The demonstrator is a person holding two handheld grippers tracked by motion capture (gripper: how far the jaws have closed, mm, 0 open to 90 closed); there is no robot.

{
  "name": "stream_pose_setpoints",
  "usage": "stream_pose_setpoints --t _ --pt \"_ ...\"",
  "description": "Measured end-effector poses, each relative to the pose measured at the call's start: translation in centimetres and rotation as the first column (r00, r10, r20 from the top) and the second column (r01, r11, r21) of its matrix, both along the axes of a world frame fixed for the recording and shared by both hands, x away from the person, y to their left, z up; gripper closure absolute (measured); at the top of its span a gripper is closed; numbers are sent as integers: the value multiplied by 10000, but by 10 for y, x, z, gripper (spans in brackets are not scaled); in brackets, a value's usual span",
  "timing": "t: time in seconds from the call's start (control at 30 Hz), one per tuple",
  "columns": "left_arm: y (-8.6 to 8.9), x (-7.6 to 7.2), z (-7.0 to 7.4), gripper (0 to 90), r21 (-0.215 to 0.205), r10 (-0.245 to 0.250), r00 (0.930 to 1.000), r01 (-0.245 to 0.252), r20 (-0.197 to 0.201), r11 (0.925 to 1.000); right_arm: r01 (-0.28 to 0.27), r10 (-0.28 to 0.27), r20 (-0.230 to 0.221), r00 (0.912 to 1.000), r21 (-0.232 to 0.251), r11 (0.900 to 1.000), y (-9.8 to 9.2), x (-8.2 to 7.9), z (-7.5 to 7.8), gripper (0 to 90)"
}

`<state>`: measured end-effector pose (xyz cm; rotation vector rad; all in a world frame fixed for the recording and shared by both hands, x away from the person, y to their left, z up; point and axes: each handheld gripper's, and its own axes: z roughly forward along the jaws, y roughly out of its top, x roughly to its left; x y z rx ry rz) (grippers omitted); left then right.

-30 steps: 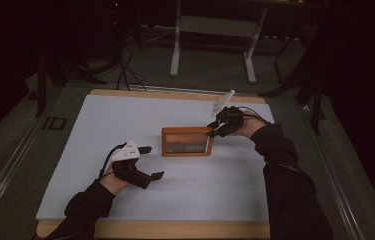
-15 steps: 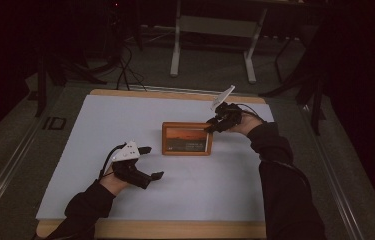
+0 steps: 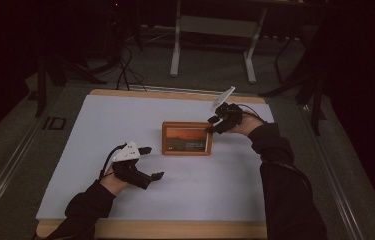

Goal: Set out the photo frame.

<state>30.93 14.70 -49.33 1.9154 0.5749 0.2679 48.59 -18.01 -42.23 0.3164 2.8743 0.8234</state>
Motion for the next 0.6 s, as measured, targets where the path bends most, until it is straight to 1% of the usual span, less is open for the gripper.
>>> stream_pose_setpoints --t 0.07,0.1,0.13,0.17,0.2,0.27,0.37,0.4,0.47,0.5,0.53,0.57,0.6 --pt "1 0 0 16 5 29 10000 -29 18 10000 82 -84 128 9999 117 9999 -1 -3 3 476" --pt "1 0 1 16 -10 36 10000 -36 14 10000 75 -77 54 10000 237 9997 -2 -5 6 461" --pt "1 0 1 16 -6 53 10000 -53 26 10000 120 -127 157 9998 410 9991 -3 -7 8 430" --pt "1 0 1 16 4 78 10000 -78 30 10000 286 -302 279 9992 549 9981 -4 -8 10 384" --pt "2 0 1 16 -8 86 10000 -86 25 10000 421 -438 240 9988 657 9970 -5 -10 12 354" --pt "2 -1 2 16 -13 96 9999 -96 34 10000 557 -601 431 9973 970 9937 -8 -14 16 302" --pt "2 -1 3 16 -46 78 10000 -78 43 10000 600 -653 381 9971 1267 9901 -12 -21 18 209" --pt "2 -1 3 16 -52 83 10000 -83 31 10000 615 -661 292 9974 1380 9885 -13 -24 18 195" --pt "2 -1 3 16 -25 67 10000 -66 39 10000 598 -648 256 9976 1605 9852 -15 -29 18 158" --pt "1 -1 3 16 -56 54 10000 -54 27 10000 584 -648 323 9974 1699 9837 -16 -31 18 140" --pt "1 -1 3 16 -45 60 10000 -60 23 10000 648 -750 512 9959 1770 9821 -17 -34 18 133" --pt "1 -1 3 16 -61 81 10000 -81 0 9999 723 -836 528 9951 1878 9795 -18 -36 19 130" --pt "1 -1 3 16 -61 81 10000 -81 0 9999 723 -836 528 9951 1878 9795 -18 -36 19 130"
